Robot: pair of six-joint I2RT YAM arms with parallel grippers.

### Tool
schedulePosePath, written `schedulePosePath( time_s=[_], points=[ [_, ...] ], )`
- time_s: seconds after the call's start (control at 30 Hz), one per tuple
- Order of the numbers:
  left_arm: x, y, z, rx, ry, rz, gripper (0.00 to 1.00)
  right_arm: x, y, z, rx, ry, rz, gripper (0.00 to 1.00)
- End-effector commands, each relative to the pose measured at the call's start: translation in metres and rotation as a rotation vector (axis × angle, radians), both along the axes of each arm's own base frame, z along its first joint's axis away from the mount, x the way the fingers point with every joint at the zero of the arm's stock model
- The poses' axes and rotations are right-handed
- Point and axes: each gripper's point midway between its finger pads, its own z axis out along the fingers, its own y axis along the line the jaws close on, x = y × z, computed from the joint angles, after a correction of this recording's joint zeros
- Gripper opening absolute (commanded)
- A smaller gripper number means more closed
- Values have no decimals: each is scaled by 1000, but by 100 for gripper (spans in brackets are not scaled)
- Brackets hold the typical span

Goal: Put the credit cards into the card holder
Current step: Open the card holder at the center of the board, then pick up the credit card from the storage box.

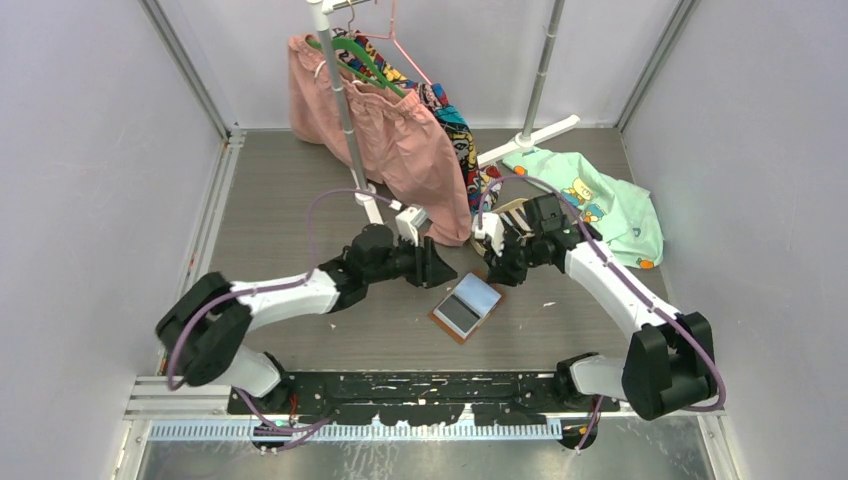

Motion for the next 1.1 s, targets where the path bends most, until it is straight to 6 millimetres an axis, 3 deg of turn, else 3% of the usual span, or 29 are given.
schedulePosePath(
  time_s=[0.0,0.07,0.17,0.2,0.23,0.27,0.4,0.6,0.87,1.07],
  points=[
    [6,34,22,117,-240,21,44,9,19,55,191,9,-43,28],
    [6,47,38,135,-322,36,48,26,17,68,230,29,-141,32],
    [11,67,56,129,-384,104,77,78,-3,84,275,74,-411,56],
    [11,71,61,111,-396,115,85,94,-18,89,316,107,-480,63],
    [11,74,65,91,-400,119,92,104,-20,92,367,174,-506,67],
    [11,75,69,67,-402,115,93,116,-35,94,411,236,-556,67],
    [5,72,70,16,-372,67,90,152,-67,57,309,394,-691,68],
    [7,66,58,-65,-322,102,84,181,-81,20,218,450,-771,71],
    [22,49,28,-84,-215,72,78,188,-72,-22,142,556,-761,68],
    [27,35,11,-172,-87,22,68,179,-62,-36,113,613,-738,65]
  ],
)
